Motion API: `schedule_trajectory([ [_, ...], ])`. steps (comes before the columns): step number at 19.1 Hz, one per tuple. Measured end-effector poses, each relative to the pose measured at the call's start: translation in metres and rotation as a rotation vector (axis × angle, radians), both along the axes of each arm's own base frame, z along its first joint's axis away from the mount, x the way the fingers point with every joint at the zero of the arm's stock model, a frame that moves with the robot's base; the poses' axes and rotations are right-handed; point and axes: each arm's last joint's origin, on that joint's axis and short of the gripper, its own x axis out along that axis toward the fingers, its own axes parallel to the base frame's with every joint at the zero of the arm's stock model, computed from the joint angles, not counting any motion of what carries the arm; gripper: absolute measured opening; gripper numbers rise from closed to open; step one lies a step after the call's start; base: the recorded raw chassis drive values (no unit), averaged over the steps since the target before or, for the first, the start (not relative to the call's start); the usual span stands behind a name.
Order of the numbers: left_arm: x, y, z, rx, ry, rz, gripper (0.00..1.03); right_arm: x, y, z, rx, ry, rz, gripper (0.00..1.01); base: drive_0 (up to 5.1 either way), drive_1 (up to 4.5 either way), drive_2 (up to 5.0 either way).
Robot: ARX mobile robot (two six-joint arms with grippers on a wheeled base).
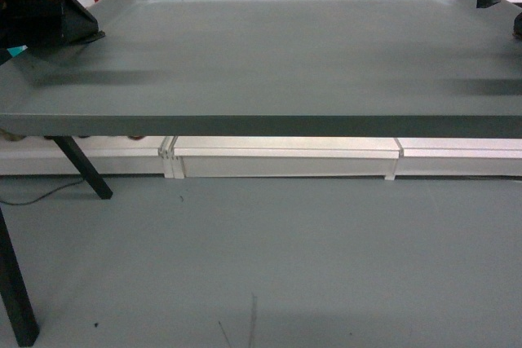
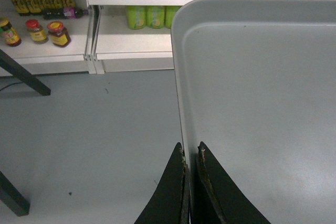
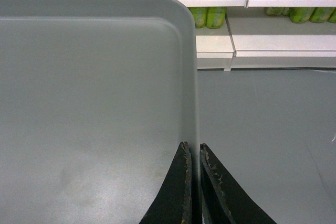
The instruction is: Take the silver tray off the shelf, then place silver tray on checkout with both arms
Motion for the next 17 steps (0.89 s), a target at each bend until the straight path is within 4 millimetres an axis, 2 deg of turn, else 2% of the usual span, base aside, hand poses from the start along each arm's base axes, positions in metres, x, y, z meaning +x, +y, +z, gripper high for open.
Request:
schedule_trajectory([
  [17, 0.0001, -0.0007, 0.0007, -0.001, -0.007, -0.004, 0.04, 0.0005, -0.0016, 0.0000, 0.002, 0.000, -0.002, 0.02, 0.1, -4.25, 4.4],
])
